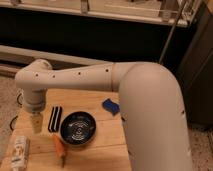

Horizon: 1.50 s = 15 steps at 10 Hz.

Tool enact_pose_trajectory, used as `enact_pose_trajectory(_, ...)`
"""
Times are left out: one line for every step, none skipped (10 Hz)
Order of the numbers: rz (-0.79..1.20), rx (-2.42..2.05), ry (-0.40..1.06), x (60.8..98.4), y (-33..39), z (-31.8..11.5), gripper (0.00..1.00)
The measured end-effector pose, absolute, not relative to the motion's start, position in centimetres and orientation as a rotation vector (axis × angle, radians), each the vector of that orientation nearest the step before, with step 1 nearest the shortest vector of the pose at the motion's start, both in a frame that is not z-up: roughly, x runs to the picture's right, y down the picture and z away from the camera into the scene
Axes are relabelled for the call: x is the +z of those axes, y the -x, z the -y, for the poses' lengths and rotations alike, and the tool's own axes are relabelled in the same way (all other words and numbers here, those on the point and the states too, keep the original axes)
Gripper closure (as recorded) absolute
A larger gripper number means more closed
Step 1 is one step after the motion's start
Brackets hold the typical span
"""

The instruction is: Place the bottle in the ceramic bowl

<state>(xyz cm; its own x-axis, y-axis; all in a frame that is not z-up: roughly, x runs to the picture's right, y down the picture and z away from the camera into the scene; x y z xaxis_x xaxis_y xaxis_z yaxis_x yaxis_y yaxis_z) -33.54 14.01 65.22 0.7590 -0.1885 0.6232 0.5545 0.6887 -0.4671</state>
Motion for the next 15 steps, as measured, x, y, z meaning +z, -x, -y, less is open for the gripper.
enact_pose_trajectory(0.573,-0.535,0.679,65.5,33.7,-15.6,0.2)
enact_pose_trajectory(0.564,-0.614,0.664,65.8,33.9,-16.8,0.2)
enact_pose_trajectory(0.553,-0.702,0.642,66.0,34.3,-18.0,0.2)
enact_pose_trajectory(0.536,-0.785,0.612,66.3,35.0,-19.0,0.2)
enact_pose_trajectory(0.526,-0.837,0.592,66.6,35.6,-19.5,0.2)
enact_pose_trajectory(0.514,-0.895,0.573,67.0,36.2,-20.2,0.2)
enact_pose_trajectory(0.51,-0.929,0.562,67.3,36.8,-20.7,0.2)
enact_pose_trajectory(0.511,-0.955,0.559,67.6,37.5,-21.3,0.2)
enact_pose_trajectory(0.509,-0.98,0.558,68.1,38.3,-22.0,0.2)
enact_pose_trajectory(0.509,-0.995,0.556,68.4,38.9,-22.3,0.2)
enact_pose_trajectory(0.513,-1.016,0.552,68.6,39.9,-22.9,0.2)
enact_pose_trajectory(0.515,-1.028,0.548,68.8,40.4,-23.2,0.2)
enact_pose_trajectory(0.516,-1.041,0.542,68.9,41.1,-23.4,0.2)
enact_pose_trajectory(0.516,-1.05,0.537,69.1,41.9,-23.8,0.2)
enact_pose_trajectory(0.512,-1.053,0.531,69.3,42.2,-24.0,0.2)
